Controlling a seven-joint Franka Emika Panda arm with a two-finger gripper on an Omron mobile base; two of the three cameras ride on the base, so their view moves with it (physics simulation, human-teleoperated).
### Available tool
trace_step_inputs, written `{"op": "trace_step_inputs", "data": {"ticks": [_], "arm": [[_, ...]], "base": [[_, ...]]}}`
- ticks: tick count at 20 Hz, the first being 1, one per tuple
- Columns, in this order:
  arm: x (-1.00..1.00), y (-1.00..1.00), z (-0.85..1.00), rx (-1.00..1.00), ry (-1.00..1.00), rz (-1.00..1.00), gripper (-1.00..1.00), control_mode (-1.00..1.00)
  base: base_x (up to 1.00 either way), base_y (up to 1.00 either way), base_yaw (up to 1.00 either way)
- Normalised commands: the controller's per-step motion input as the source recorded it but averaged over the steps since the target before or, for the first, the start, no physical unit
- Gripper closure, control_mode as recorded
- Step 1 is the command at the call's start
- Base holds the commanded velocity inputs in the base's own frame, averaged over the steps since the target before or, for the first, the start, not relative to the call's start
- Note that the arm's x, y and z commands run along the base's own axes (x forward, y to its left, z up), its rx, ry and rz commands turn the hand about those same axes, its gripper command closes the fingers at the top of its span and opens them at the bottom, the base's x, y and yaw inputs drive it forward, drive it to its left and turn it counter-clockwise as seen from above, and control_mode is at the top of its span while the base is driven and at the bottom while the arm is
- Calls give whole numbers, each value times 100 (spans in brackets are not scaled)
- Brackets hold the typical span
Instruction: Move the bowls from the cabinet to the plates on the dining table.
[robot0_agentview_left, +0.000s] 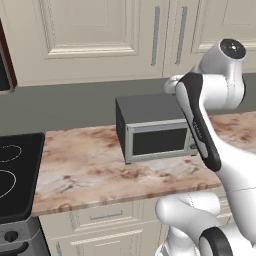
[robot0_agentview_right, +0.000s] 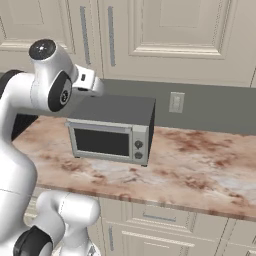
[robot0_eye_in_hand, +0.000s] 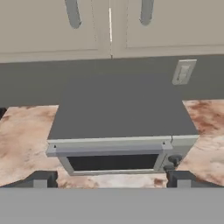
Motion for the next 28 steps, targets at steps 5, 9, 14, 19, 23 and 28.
{"op": "trace_step_inputs", "data": {"ticks": [5, 9, 14, 19, 23, 28], "arm": [[0, -9, 44, -2, -14, -5, -100, -100], [0, -11, 39, 0, -12, -3, -100, -100], [0, -11, 38, -1, -13, -1, -100, -100], [0, -10, 33, 0, -13, 0, -100, -100], [0, -10, 28, 0, -12, -1, -100, -100], [0, -12, 27, 0, -11, -1, -100, -100]], "base": [[0, 0, 0], [0, 0, 0], [0, 0, 0], [0, 0, 0], [0, 0, 0], [0, 0, 0]]}}
